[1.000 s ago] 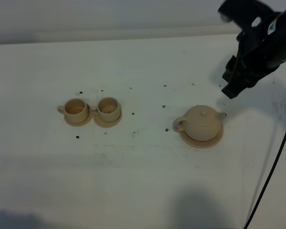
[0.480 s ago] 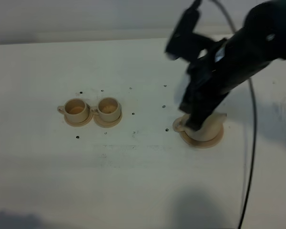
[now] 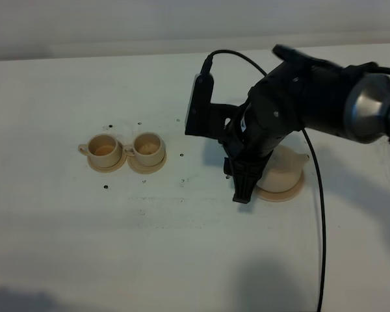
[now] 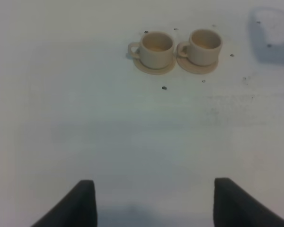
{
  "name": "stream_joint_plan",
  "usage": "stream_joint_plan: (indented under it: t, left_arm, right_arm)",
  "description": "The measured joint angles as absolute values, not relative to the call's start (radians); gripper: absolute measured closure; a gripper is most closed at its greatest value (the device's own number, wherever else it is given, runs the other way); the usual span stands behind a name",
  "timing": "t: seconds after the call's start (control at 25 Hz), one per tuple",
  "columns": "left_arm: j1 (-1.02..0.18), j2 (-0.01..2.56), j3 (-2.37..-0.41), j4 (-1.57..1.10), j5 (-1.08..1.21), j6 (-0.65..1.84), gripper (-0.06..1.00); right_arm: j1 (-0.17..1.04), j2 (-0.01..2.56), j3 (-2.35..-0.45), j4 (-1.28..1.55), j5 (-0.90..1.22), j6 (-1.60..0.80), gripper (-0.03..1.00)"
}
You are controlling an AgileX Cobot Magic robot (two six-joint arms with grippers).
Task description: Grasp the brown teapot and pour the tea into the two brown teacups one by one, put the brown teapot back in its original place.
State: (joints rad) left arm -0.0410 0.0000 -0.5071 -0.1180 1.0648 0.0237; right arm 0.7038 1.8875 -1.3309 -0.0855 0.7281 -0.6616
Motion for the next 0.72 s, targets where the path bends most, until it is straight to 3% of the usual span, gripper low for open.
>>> stream_joint_plan:
  t: [0.72]
  left_arm:
    - [-0.041,0.000,-0.507,-0.118,1.065,0.024,0.43]
  right_arm:
    - [0.704,1.994,-1.331,-0.121,0.676,-0.726,0.55]
